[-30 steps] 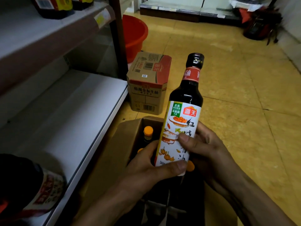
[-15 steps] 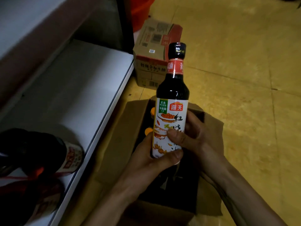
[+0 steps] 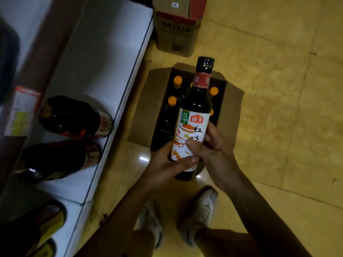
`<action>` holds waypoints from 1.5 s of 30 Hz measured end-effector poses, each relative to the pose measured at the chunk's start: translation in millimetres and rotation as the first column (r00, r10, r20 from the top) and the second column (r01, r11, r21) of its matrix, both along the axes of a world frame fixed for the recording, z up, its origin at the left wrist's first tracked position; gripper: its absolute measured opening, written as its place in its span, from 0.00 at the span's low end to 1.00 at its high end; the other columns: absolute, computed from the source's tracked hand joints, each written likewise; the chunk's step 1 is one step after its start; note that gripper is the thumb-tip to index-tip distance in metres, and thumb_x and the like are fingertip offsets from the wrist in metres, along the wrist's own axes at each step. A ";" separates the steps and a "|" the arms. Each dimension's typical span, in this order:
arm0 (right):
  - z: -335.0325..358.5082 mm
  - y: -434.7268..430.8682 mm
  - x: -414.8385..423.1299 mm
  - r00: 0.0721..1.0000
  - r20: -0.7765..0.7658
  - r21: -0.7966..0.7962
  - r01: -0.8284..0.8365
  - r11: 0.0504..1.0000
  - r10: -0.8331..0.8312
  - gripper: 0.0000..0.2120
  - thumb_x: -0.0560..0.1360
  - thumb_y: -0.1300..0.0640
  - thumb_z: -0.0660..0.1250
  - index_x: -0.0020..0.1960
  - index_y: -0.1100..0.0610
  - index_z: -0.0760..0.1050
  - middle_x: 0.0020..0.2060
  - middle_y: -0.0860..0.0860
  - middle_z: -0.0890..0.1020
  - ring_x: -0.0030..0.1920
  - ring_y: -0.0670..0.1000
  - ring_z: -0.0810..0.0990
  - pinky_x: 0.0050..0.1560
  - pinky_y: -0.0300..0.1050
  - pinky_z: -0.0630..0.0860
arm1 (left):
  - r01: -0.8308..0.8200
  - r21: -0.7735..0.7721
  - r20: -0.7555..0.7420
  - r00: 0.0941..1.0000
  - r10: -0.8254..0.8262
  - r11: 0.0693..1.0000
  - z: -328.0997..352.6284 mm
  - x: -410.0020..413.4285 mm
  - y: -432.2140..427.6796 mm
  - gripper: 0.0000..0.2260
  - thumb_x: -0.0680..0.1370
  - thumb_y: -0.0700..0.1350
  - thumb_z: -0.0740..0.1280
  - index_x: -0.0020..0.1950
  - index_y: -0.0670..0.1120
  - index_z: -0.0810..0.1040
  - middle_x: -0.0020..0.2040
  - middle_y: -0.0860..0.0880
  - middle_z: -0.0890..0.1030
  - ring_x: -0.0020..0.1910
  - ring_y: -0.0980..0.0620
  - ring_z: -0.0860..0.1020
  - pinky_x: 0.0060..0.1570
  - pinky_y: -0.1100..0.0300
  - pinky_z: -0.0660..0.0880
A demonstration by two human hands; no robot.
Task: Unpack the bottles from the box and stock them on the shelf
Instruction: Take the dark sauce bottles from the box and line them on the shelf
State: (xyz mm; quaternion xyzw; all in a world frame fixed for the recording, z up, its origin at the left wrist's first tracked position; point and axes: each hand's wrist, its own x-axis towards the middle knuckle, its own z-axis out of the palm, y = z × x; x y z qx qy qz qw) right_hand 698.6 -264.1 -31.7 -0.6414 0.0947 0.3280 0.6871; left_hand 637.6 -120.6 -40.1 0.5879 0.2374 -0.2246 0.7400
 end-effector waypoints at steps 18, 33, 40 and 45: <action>358.5 -1.6 -62.1 0.988 0.061 0.019 -0.143 0.990 0.142 0.22 0.79 0.52 0.67 0.72 0.51 0.73 0.63 0.51 0.84 0.63 0.53 0.83 0.63 0.57 0.79 | -0.061 0.007 0.033 0.998 0.061 0.998 372.1 -76.9 0.9 0.24 0.79 0.40 0.72 0.73 0.52 0.72 0.65 0.49 0.83 0.65 0.48 0.81 0.68 0.46 0.76; 566.3 28.6 -4.6 0.845 0.429 0.103 -0.398 0.912 0.320 0.20 0.79 0.52 0.69 0.69 0.57 0.75 0.59 0.54 0.85 0.61 0.54 0.84 0.61 0.51 0.81 | -0.278 0.038 0.373 0.895 0.245 0.960 569.0 -54.4 8.3 0.26 0.77 0.42 0.73 0.74 0.50 0.71 0.65 0.47 0.83 0.64 0.47 0.82 0.63 0.53 0.79; 637.3 63.4 -11.6 0.709 0.572 0.107 -0.564 0.819 0.414 0.19 0.79 0.54 0.66 0.69 0.54 0.76 0.60 0.51 0.85 0.61 0.51 0.84 0.56 0.45 0.81 | -0.385 0.084 0.498 0.815 0.296 0.919 633.7 -77.8 31.4 0.24 0.77 0.46 0.71 0.72 0.55 0.72 0.64 0.52 0.83 0.63 0.52 0.82 0.60 0.57 0.79; 682.2 102.0 -30.8 0.597 0.656 0.075 -0.660 0.747 0.462 0.19 0.80 0.53 0.65 0.70 0.52 0.75 0.60 0.48 0.85 0.61 0.49 0.84 0.58 0.45 0.82 | -0.509 0.102 0.572 0.733 0.369 0.854 670.4 -105.1 56.3 0.22 0.77 0.46 0.73 0.70 0.56 0.74 0.63 0.54 0.84 0.62 0.54 0.82 0.58 0.61 0.79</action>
